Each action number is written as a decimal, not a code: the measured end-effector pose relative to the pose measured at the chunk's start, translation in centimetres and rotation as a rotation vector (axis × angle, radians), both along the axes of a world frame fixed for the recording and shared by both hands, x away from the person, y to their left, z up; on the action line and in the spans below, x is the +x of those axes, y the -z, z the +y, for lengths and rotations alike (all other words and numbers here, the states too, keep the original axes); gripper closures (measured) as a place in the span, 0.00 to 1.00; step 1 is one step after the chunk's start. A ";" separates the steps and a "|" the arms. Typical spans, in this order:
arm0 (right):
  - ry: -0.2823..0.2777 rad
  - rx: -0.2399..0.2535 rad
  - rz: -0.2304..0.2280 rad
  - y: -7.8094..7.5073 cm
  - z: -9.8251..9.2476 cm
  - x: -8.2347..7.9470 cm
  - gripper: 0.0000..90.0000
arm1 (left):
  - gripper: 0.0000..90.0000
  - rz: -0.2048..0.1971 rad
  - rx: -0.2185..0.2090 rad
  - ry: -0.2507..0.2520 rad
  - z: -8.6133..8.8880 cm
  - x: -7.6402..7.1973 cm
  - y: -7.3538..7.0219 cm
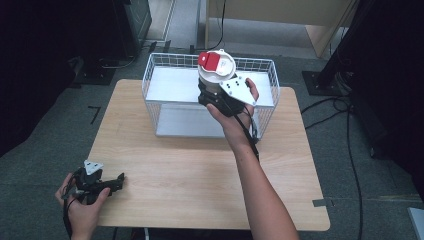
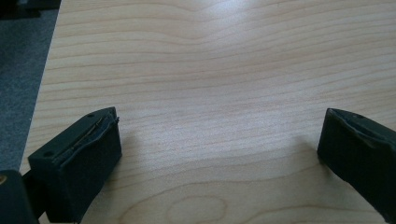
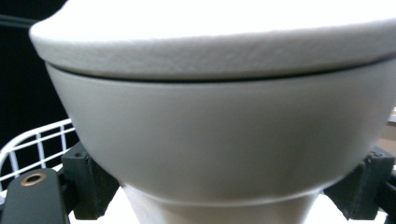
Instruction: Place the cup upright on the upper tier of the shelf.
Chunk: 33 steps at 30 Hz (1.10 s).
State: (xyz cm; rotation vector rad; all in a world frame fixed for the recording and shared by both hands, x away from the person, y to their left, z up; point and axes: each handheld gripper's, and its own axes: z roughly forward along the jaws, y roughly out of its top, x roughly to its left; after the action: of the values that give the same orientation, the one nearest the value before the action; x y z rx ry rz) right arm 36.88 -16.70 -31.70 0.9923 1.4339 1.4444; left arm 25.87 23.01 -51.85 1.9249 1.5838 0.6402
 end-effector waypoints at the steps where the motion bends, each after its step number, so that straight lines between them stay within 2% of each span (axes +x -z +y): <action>1: 0.005 -0.003 0.008 0.1 0.1 0.4 0.13 | 0.00 0.000 0.000 0.000 0.0 0.0 0.0; 8: 0.039 -0.008 0.047 0.4 0.0 2.8 0.14 | 0.00 0.002 -0.001 -0.001 0.0 0.0 0.0; 17: 0.061 -0.007 0.079 0.3 0.2 4.8 0.13 | 0.00 0.002 -0.001 0.001 0.0 0.0 0.0; 26: 0.065 0.029 0.095 0.5 -0.1 6.1 0.14 | 0.00 0.001 -0.001 0.000 0.0 0.0 0.0; 30: 0.059 0.079 0.117 0.6 -0.8 6.5 0.14 | 0.00 0.001 -0.002 0.003 0.0 0.0 0.0; 33: 0.054 0.067 0.123 0.5 -0.8 6.5 0.14 | 0.00 0.001 -0.002 0.003 0.0 0.0 0.0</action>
State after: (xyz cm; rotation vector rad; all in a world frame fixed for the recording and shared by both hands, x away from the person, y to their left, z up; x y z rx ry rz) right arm 43.34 -17.46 -32.19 1.1705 1.4422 1.4215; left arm 25.86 22.98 -51.85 1.9258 1.5815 0.6359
